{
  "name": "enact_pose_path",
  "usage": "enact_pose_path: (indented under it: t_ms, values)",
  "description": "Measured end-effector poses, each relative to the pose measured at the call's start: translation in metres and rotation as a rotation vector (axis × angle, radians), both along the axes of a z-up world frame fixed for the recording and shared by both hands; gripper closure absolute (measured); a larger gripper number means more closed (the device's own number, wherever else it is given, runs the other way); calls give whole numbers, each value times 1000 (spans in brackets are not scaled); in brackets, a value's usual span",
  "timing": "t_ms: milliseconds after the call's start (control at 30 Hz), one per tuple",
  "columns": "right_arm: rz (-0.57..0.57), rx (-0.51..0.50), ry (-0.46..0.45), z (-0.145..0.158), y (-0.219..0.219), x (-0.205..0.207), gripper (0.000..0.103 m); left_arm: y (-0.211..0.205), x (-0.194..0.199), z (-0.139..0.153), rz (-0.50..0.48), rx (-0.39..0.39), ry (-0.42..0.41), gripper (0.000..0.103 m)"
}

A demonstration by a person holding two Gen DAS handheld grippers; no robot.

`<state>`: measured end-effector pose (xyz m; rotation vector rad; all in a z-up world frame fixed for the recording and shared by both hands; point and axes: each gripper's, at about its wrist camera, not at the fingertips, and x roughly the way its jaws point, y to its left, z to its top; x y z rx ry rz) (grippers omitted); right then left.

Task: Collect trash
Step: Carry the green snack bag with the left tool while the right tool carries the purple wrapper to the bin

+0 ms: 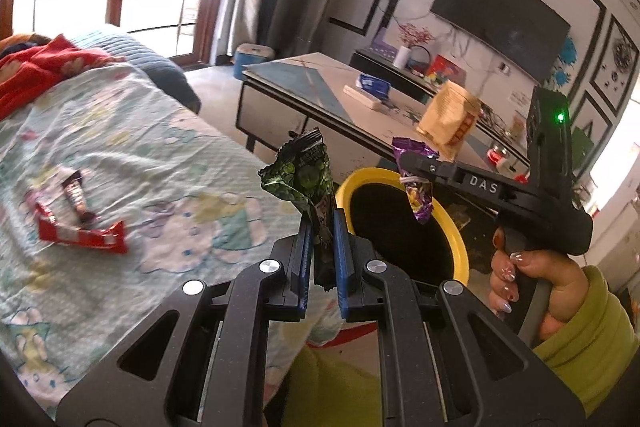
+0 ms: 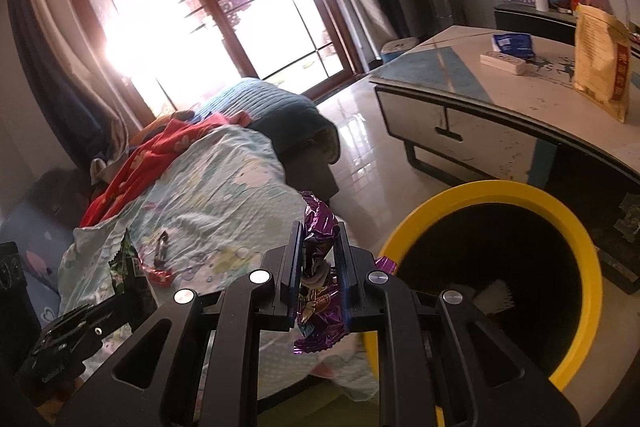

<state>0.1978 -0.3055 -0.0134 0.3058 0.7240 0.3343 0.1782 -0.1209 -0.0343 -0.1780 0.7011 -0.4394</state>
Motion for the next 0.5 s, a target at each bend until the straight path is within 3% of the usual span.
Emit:
enact_pose_path:
  t_ms: [500]
  values:
    - [-141, 54, 13, -6, -63, -4, 88, -67, 8, -11, -135, 13, 7, 97]
